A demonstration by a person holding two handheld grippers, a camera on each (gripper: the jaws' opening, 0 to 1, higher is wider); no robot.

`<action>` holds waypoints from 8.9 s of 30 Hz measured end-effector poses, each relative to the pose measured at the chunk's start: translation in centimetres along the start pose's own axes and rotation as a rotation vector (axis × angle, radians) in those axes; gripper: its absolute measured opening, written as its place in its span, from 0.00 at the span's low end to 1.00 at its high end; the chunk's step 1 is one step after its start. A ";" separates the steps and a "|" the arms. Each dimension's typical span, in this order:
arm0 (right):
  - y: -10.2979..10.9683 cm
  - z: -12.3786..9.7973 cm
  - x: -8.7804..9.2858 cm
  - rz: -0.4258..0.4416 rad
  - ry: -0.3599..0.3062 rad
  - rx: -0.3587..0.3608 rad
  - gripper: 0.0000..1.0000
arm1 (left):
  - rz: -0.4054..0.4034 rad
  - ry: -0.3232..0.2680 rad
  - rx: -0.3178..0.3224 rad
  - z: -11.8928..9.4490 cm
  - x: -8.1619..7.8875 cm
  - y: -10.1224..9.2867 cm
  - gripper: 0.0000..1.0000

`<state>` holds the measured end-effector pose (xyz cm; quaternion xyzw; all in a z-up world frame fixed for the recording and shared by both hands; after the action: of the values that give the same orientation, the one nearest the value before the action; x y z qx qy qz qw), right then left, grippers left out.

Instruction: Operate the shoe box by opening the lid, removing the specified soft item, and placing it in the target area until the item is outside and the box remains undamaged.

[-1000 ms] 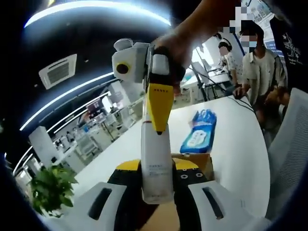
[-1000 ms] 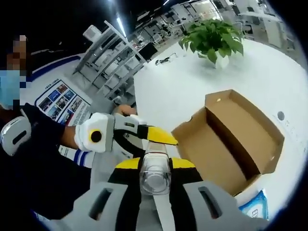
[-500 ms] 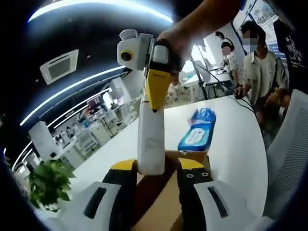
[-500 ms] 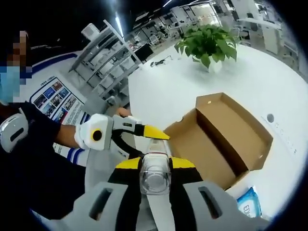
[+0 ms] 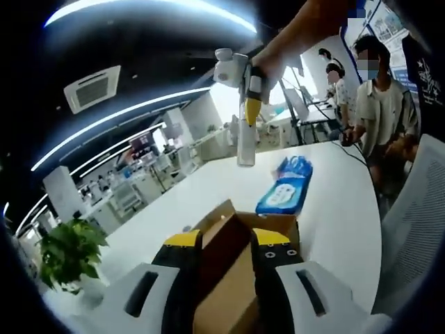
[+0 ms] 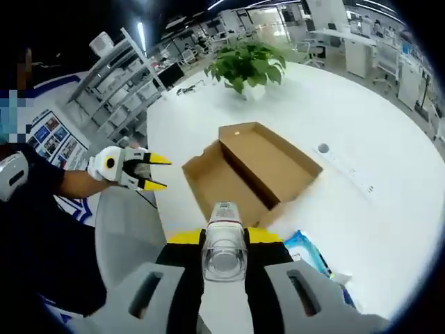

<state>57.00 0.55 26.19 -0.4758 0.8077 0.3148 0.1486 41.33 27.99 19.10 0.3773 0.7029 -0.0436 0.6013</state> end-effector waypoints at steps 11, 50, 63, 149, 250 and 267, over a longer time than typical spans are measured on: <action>-7.3 -0.6 3.8 -0.063 0.117 0.067 0.18 | -0.017 0.072 0.008 1.0 -0.3 -2.3 0.29; -17.4 6.6 6.8 -0.516 0.583 0.155 0.18 | -0.060 0.230 -0.014 0.7 2.2 -4.4 0.34; -16.7 8.6 7.1 -0.578 0.645 0.140 0.18 | -0.067 0.236 -0.004 0.7 2.9 -4.2 0.35; -2.9 4.5 2.6 -0.481 0.146 0.219 0.35 | -0.090 0.171 -0.017 -0.8 3.0 -0.5 0.48; -6.9 17.3 2.1 0.446 -0.513 0.475 0.03 | -0.987 0.594 -0.206 -0.5 15.0 7.4 0.11; -7.4 17.3 2.1 0.358 -0.659 0.574 0.00 | -1.061 0.540 -0.328 8.9 14.1 19.1 0.16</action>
<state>61.29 7.76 9.24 -0.1437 0.8412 0.2337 0.4660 59.77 43.71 11.82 -0.1234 0.9199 -0.1309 0.3485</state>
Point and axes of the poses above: the point that each gripper's makers call its tool centre point, and the gripper's own axes: z roughly forward along the fingers, y roughly to its left, x roughly out of its underside, the point moved 7 cm from there along -z, roughly backward along the fingers, and after that the axes turned 4 degrees about -x, right-handed, at the moved point
